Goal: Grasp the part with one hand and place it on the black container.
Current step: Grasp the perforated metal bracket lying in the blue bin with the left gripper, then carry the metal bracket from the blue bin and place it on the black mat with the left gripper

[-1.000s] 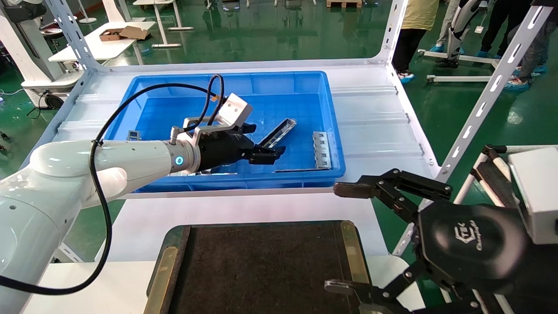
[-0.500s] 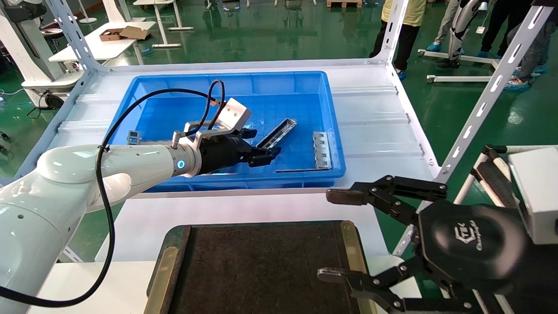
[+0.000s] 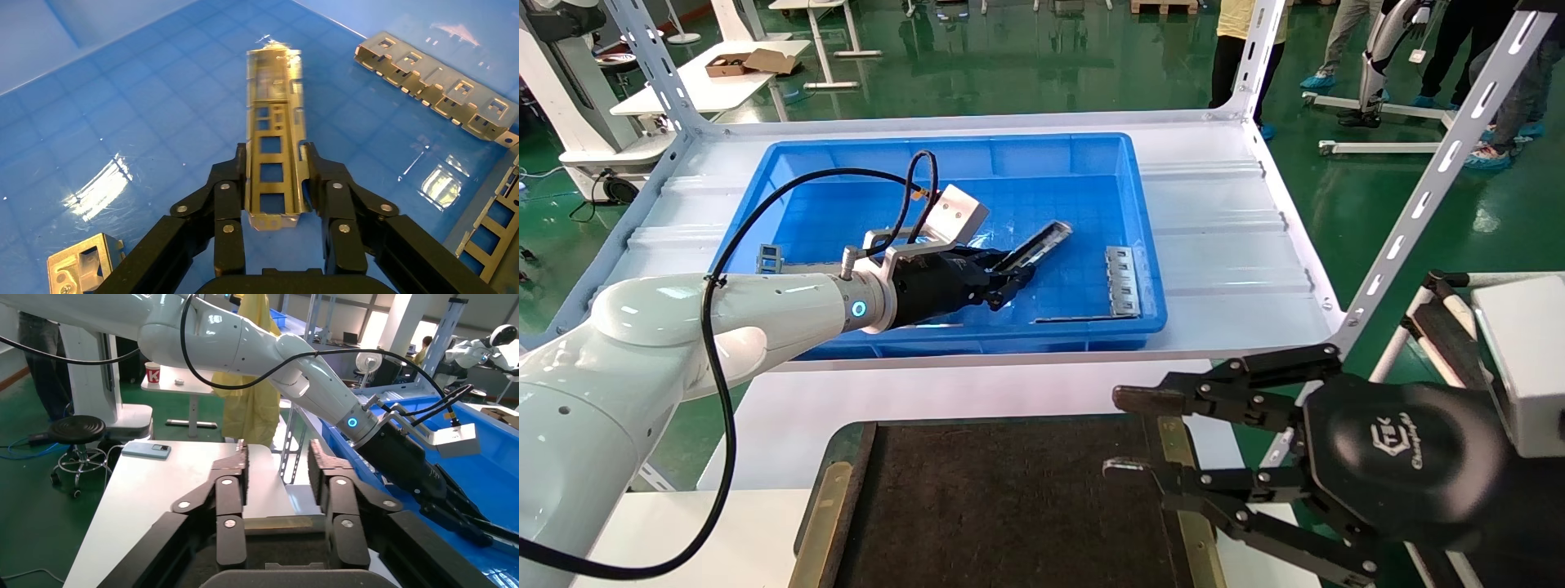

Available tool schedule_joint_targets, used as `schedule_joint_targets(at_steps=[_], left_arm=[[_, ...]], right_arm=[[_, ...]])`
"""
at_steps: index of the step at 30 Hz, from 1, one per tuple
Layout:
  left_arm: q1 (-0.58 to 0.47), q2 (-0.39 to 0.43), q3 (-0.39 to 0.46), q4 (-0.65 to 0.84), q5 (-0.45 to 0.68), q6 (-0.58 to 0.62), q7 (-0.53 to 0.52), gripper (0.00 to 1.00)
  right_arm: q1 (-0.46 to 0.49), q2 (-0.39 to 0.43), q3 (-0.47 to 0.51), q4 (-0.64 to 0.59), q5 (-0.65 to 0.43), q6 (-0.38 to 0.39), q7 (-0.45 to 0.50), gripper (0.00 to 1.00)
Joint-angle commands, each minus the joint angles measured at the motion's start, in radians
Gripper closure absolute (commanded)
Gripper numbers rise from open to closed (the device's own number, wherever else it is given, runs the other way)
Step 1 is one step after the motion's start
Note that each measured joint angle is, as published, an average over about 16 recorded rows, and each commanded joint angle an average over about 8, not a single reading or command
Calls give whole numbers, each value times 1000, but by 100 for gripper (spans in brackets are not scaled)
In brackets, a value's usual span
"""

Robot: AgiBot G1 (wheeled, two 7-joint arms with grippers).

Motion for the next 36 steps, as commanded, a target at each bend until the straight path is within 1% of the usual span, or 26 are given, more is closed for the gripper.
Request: schedule_joint_targets(at_steps=[1, 9, 14, 17, 23, 26, 31, 36], left_arm=[[1, 0, 7, -1, -7, -1, -1, 100], [-17, -6, -7, -10, -79, -2, 14, 100], [-41, -22, -33, -3, -135, 49, 42, 100], [-49, -45, -50, -4, -168, 134, 66, 100], [-36, -123, -81, -32, -231, 389, 105, 100], [-18, -161, -89, -55, -252, 488, 110, 100], [32, -219, -95, -124, -277, 605, 89, 100], [119, -281, -99, -258, -306, 678, 38, 100]], right_arm=[[0, 0, 0, 0, 0, 0, 0, 100], [0, 0, -1, 0, 0, 0, 0, 100], [0, 0, -1, 0, 1, 0, 0, 100], [0, 0, -1, 0, 1, 1, -1, 100], [0, 1, -2, 0, 1, 1, -1, 100], [0, 1, -2, 0, 1, 1, -1, 100], [0, 1, -2, 0, 1, 1, -1, 100], [1, 1, -2, 0, 2, 1, -1, 100]])
